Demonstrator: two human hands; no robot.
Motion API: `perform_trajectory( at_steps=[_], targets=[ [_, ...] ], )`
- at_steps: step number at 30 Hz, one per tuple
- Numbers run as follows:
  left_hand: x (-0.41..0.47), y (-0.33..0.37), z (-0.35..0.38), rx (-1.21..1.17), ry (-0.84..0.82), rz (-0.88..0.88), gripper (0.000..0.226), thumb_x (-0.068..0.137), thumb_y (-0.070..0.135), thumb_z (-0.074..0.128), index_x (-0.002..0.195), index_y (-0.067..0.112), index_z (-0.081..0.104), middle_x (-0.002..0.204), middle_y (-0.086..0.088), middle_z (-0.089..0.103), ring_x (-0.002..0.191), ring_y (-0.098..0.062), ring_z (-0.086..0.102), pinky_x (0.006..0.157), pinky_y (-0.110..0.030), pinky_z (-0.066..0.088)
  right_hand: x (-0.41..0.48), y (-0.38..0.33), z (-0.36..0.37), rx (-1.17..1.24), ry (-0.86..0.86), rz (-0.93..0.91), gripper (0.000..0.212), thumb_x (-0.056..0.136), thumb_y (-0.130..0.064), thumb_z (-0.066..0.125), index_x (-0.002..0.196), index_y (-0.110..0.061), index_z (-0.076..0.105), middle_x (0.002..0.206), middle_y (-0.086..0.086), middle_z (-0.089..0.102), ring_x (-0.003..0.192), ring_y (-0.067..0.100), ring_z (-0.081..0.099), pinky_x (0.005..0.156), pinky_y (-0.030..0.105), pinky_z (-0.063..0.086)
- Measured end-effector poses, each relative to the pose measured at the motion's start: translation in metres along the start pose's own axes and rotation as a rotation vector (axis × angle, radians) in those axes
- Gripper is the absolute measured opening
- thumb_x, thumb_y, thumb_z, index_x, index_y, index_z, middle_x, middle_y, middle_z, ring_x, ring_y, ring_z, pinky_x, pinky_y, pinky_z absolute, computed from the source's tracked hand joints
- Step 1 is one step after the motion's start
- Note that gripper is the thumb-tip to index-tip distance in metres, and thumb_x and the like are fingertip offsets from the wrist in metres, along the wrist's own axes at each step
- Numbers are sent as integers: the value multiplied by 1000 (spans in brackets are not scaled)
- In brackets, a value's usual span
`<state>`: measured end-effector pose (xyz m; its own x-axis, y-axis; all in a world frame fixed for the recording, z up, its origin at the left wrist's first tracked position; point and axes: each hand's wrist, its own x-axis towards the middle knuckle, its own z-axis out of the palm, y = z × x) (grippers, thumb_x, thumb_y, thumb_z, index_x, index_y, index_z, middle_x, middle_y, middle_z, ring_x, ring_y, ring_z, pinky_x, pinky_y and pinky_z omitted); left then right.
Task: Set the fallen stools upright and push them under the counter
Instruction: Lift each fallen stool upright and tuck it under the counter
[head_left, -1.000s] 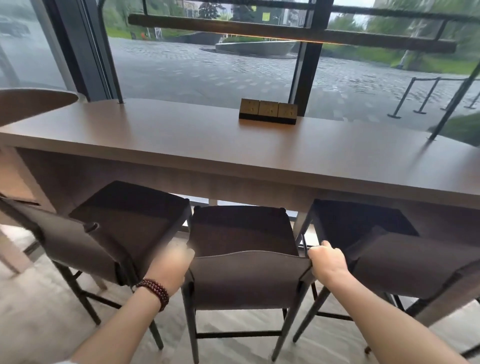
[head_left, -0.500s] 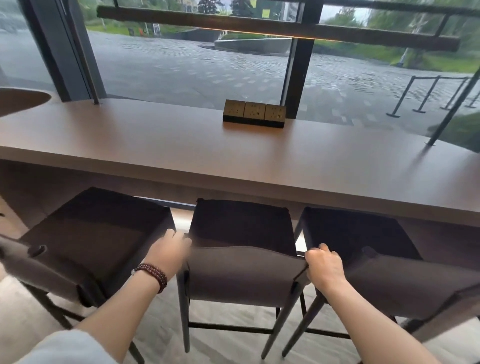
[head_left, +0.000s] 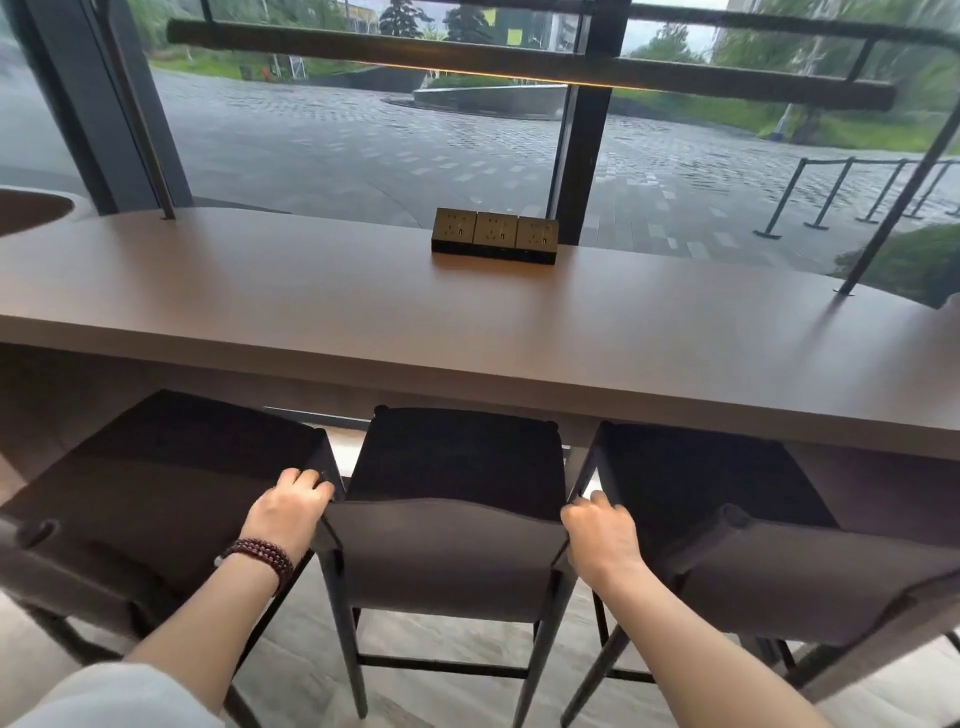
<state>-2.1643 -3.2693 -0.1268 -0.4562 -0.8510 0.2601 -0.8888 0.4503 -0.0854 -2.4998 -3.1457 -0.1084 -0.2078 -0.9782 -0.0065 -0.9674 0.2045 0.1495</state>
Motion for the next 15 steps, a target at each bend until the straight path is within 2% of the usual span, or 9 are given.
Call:
perform_trajectory(
  at_steps=[5, 12, 15],
  targets=[
    [8, -2, 0, 19, 10, 12, 48, 19, -13, 87, 59, 5, 68, 67, -14, 66, 60, -33, 64, 36, -30, 52, 4, -1, -4, 28, 33, -17, 33, 81, 5, 54, 107, -10, 65, 110, 9, 66, 117, 31, 51, 90, 37, 45],
    [20, 6, 5, 35, 33, 27, 48, 23, -17, 85, 64, 2, 70, 76, -20, 70, 68, -38, 67, 42, -34, 54, 17, 12, -7, -20, 7, 0, 32, 85, -1, 55, 115, -11, 62, 118, 7, 63, 119, 28, 48, 93, 37, 43],
    [27, 11, 7, 27, -18, 18, 50, 20, -17, 86, 65, 2, 71, 75, -19, 69, 69, -38, 67, 40, -34, 54, 15, 14, -2, -20, -15, 18, 33, 84, 0, 55, 114, -11, 62, 117, 8, 63, 118, 28, 49, 92, 37, 43]
  ],
)
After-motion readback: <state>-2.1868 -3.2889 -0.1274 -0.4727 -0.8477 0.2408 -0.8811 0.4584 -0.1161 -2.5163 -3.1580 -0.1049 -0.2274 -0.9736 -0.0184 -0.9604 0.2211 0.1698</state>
